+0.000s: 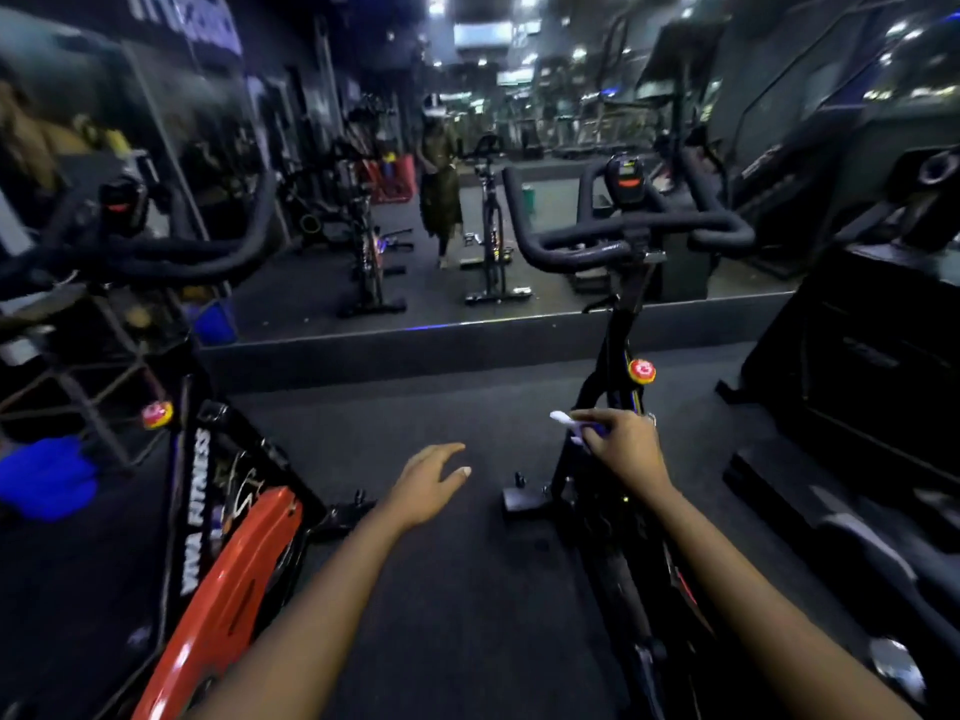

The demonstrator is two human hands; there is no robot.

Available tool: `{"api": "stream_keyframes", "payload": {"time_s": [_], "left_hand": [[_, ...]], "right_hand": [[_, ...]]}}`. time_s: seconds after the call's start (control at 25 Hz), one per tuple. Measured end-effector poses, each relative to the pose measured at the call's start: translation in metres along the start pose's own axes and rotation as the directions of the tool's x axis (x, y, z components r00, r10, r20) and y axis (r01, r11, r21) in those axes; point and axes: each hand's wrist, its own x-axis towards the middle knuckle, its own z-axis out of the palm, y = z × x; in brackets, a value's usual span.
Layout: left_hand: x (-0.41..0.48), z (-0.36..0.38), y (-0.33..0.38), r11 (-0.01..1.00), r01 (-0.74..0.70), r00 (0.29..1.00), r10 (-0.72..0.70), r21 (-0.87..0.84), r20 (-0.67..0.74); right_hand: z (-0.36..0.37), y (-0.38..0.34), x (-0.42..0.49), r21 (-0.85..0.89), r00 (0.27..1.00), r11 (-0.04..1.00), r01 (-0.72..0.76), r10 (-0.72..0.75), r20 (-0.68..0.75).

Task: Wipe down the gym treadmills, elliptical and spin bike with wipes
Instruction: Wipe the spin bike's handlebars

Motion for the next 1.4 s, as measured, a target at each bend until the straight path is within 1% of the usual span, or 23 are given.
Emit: {"api": "stream_keyframes", "payload": {"time_s": [0.12, 0.24, 0.4, 0.48, 0.6, 0.72, 0.84, 0.92, 1.0, 1.12, 1.24, 1.28, 1.4], "left_hand": [[0.076, -0.029, 0.014, 0.995, -0.074, 0.996, 0.07, -0.072, -0.061], [0.149, -0.045, 0.03, 0.974, -0.128, 0.987, 0.108, -0.186, -0.115], [0.261, -0.065, 0.056, 0.902, -0.201, 0.973, 0.138, -0.383, -0.185], [0.32, -0.075, 0.068, 0.859, -0.218, 0.971, 0.142, -0.462, -0.194], [0.399, -0.084, 0.079, 0.819, -0.221, 0.974, 0.154, -0.53, -0.169], [0.464, -0.083, 0.089, 0.741, -0.199, 0.977, 0.094, -0.641, -0.194], [0.502, -0.072, 0.103, 0.664, -0.155, 0.979, 0.002, -0.731, -0.206], [0.513, -0.065, 0.111, 0.634, -0.159, 0.97, -0.042, -0.757, -0.239], [0.523, -0.06, 0.115, 0.627, -0.181, 0.96, -0.056, -0.758, -0.276], [0.531, -0.051, 0.115, 0.631, -0.208, 0.953, -0.041, -0.747, -0.3], [0.533, -0.047, 0.113, 0.618, -0.227, 0.947, -0.039, -0.753, -0.318], [0.534, -0.047, 0.112, 0.61, -0.234, 0.945, -0.04, -0.757, -0.324], [0.539, -0.044, 0.112, 0.604, -0.251, 0.936, -0.047, -0.757, -0.348]], "right_hand": [[-0.005, -0.01, 0.069, 0.051, 0.993, 0.998, -0.019, 0.025, -0.114], [-0.008, -0.01, 0.136, 0.004, 0.97, 1.0, -0.005, 0.006, -0.241], [-0.007, -0.01, 0.221, -0.063, 0.934, 0.997, 0.044, -0.064, -0.351], [-0.004, -0.011, 0.265, -0.078, 0.908, 0.996, 0.044, -0.073, -0.412], [0.002, -0.005, 0.331, -0.141, 0.87, 0.99, -0.007, -0.064, -0.488], [0.003, 0.012, 0.387, -0.232, 0.847, 0.964, -0.128, -0.016, -0.531], [0.003, 0.032, 0.431, -0.308, 0.846, 0.906, -0.289, 0.091, -0.524], [0.006, 0.044, 0.45, -0.342, 0.86, 0.88, -0.329, 0.129, -0.494], [0.015, 0.054, 0.462, -0.355, 0.875, 0.871, -0.339, 0.154, -0.458], [0.032, 0.063, 0.471, -0.427, 0.897, 0.833, -0.353, 0.171, -0.407], [0.049, 0.051, 0.474, -0.507, 0.911, 0.786, -0.355, 0.168, -0.377], [0.056, 0.043, 0.472, -0.535, 0.921, 0.773, -0.34, 0.158, -0.357], [0.081, 0.024, 0.46, -0.57, 0.957, 0.788, -0.233, 0.081, -0.279]]}}
